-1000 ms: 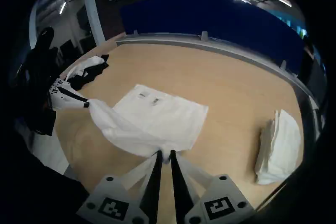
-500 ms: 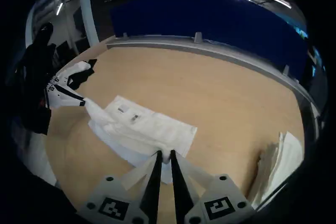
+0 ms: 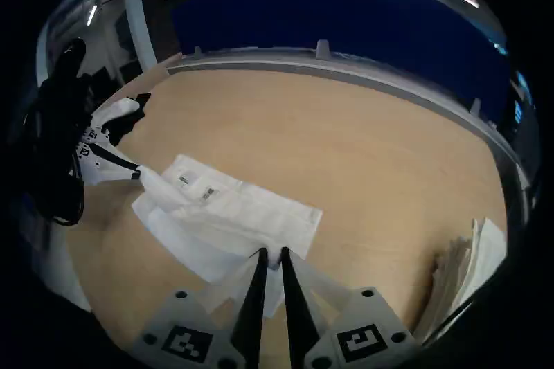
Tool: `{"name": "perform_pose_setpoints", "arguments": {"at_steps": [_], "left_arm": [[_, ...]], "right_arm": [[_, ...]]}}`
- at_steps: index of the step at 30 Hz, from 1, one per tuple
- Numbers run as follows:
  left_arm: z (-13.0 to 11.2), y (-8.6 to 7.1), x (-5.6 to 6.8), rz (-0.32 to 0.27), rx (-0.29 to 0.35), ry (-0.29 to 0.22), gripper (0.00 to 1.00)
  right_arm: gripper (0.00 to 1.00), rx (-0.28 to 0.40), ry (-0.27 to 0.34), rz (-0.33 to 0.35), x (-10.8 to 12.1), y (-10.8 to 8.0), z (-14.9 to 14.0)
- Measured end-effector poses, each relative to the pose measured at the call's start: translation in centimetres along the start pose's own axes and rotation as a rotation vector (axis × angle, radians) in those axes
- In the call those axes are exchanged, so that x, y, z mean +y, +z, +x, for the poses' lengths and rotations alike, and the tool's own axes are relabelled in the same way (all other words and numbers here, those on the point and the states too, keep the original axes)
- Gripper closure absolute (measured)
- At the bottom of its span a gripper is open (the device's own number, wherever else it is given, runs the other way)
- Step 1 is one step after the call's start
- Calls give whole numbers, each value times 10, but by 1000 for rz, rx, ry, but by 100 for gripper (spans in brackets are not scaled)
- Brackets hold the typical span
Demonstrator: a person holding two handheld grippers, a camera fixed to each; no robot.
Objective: Fold towel
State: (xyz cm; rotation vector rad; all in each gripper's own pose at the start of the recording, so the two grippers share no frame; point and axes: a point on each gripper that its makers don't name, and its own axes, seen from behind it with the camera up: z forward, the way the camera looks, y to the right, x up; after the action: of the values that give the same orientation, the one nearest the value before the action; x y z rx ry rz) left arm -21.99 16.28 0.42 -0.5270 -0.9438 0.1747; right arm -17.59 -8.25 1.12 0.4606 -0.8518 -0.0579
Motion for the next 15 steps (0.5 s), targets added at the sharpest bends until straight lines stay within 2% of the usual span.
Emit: {"name": "perform_pose_setpoints", "arguments": {"at_steps": [9, 11, 15], "left_arm": [[3, 15, -9, 10, 1, -8, 88], [3, 18, -11, 18, 3, -10, 86], [3, 23, -18, 45, 7, -14, 74]], "right_arm": [[85, -17, 11, -15, 8, 16, -2], [83, -21, 16, -28, 11, 20, -3], [81, -21, 15, -54, 15, 24, -5]]}}
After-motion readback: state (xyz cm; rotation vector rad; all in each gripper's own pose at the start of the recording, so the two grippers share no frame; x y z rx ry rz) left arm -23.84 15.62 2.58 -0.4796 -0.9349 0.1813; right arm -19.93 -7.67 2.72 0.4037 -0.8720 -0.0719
